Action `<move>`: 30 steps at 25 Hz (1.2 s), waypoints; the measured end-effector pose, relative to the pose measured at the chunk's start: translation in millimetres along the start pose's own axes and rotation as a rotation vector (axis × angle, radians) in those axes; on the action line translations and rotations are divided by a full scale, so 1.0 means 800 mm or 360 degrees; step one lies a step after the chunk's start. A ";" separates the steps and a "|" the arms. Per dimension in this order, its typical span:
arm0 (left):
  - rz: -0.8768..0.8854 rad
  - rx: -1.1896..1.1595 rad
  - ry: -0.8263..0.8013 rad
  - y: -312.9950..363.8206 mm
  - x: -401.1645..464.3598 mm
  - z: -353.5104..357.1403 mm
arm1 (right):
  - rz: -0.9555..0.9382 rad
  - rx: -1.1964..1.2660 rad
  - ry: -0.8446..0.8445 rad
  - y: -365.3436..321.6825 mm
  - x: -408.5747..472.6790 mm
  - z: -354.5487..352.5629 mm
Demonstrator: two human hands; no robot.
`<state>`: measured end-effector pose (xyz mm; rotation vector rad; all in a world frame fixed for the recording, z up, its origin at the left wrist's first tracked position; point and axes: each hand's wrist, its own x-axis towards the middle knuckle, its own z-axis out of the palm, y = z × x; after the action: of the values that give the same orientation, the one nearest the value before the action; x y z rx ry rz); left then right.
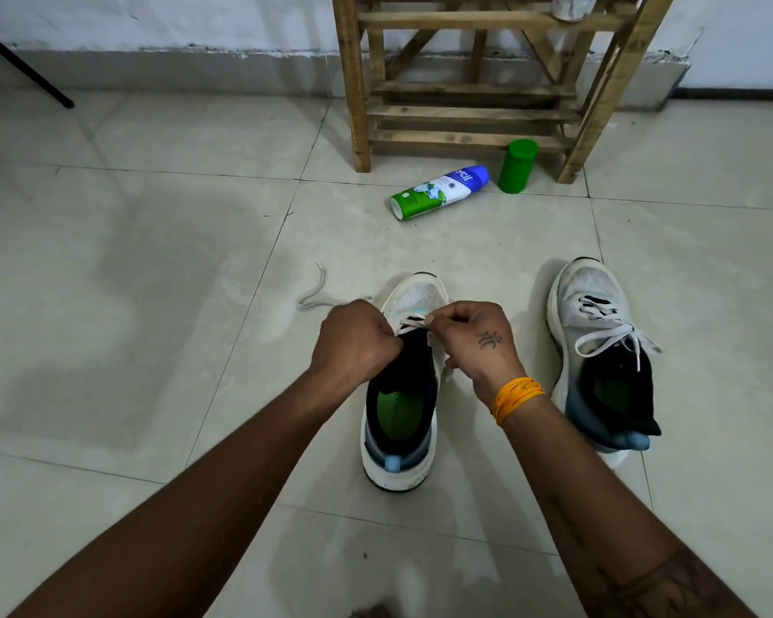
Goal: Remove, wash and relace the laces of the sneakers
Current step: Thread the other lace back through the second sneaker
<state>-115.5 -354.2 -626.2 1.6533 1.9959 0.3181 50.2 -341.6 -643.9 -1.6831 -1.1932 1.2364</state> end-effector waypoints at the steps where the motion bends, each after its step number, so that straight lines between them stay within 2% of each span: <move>1: -0.0044 -0.0049 -0.0021 -0.002 0.002 -0.002 | 0.0068 0.0041 -0.0015 0.001 0.001 0.004; 6: -0.0436 -0.0904 -0.0005 -0.013 0.000 -0.007 | 0.0149 0.0035 -0.0060 0.003 0.001 0.026; 9: -0.0507 -0.1153 -0.0030 -0.018 -0.001 -0.006 | 0.0086 -0.0165 -0.0033 0.005 -0.003 0.039; 15: -0.0399 -0.1165 -0.0019 -0.020 -0.004 -0.005 | 0.0090 -0.0208 0.0009 0.004 -0.006 0.049; 21: -0.0288 -0.1078 0.0050 -0.018 -0.010 -0.001 | 0.0072 -0.0263 0.0211 -0.001 -0.013 0.058; 30: -0.0251 -0.1077 0.0053 -0.026 -0.007 0.005 | -0.0078 -0.0442 0.0200 0.002 -0.018 0.064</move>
<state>-130.2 -365.1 -637.9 1.0616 1.7485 0.8541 -0.5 -354.8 -655.6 -1.8884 -1.3682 0.9533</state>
